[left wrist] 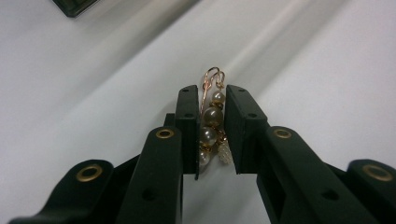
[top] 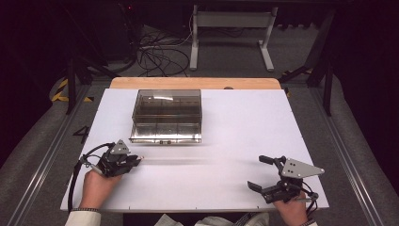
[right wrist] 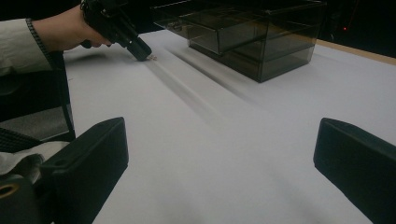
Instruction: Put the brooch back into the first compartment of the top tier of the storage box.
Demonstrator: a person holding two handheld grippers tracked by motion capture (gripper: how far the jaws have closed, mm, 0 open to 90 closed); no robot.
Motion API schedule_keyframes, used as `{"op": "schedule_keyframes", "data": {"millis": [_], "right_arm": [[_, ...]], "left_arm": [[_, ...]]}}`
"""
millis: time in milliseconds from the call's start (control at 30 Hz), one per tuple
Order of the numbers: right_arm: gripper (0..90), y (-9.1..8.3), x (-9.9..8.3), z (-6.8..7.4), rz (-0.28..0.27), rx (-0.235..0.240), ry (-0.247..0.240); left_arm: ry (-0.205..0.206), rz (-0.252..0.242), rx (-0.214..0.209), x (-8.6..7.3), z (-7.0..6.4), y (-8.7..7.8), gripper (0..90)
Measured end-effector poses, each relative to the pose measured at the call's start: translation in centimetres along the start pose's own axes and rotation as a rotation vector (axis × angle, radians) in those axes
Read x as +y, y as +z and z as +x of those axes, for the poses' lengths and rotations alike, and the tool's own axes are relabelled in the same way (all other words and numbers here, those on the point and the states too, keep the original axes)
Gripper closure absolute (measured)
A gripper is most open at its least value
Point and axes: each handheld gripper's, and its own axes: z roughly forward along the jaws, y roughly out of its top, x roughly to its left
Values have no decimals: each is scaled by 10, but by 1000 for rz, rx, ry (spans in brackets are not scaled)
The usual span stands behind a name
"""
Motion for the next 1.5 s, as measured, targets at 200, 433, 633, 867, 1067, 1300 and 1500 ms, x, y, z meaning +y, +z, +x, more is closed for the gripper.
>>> {"op": "schedule_keyframes", "data": {"millis": [200, 433, 633, 867, 1067, 1300, 1500], "right_arm": [[39, 0, 0, 0, 1, 3, 3], [39, 1, 0, 0, 3, 5, 4], [39, 1, 0, -1, 3, 5, 3], [39, 0, 0, 0, 2, 5, 3], [39, 0, 0, 0, 3, 5, 2], [39, 0, 0, 0, 2, 5, 1], [39, 0, 0, 0, 1, 4, 0]], "left_arm": [[-7, -8, 10, 0, -1, -1, 784], [7, -10, 24, 0, -1, -3, 821], [-2, -43, 12, 1, -2, -10, 821], [-6, -101, -17, 2, -7, -24, 821], [-11, -150, -46, 2, -10, -34, 821], [-32, -244, -85, 3, -13, -48, 821], [-36, -328, -103, 4, -16, -59, 821]]}}
